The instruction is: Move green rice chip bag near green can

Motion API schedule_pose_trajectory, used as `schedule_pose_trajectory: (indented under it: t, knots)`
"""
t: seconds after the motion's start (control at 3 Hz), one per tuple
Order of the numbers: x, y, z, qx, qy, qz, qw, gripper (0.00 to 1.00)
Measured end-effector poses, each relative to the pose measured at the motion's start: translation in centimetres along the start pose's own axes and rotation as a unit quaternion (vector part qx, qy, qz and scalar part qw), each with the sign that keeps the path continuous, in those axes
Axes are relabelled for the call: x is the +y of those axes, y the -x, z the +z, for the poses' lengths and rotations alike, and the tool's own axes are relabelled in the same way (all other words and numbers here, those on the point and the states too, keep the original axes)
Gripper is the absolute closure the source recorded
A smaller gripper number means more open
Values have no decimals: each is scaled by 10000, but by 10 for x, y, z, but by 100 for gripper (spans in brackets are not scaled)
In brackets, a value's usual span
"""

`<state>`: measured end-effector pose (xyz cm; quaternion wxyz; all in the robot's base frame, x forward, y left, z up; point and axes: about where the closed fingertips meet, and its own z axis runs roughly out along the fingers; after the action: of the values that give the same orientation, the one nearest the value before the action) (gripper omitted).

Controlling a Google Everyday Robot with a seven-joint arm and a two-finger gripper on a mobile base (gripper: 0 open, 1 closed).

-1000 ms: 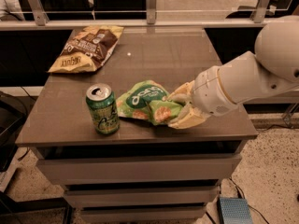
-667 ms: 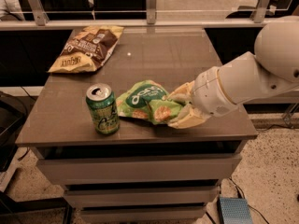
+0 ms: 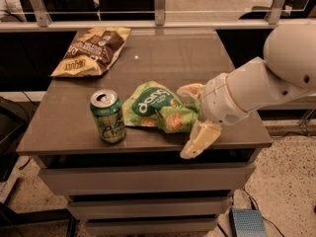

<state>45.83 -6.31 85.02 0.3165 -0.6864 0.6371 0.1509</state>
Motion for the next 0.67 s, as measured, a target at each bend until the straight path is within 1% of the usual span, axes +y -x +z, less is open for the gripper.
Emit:
schedule_pose_trajectory:
  t: [0.33,0.67]
  knots:
    - [-7,-3,-13,40,-69,157,9998,0]
    - [-30,-27,-48,106,-283,471,9984,0]
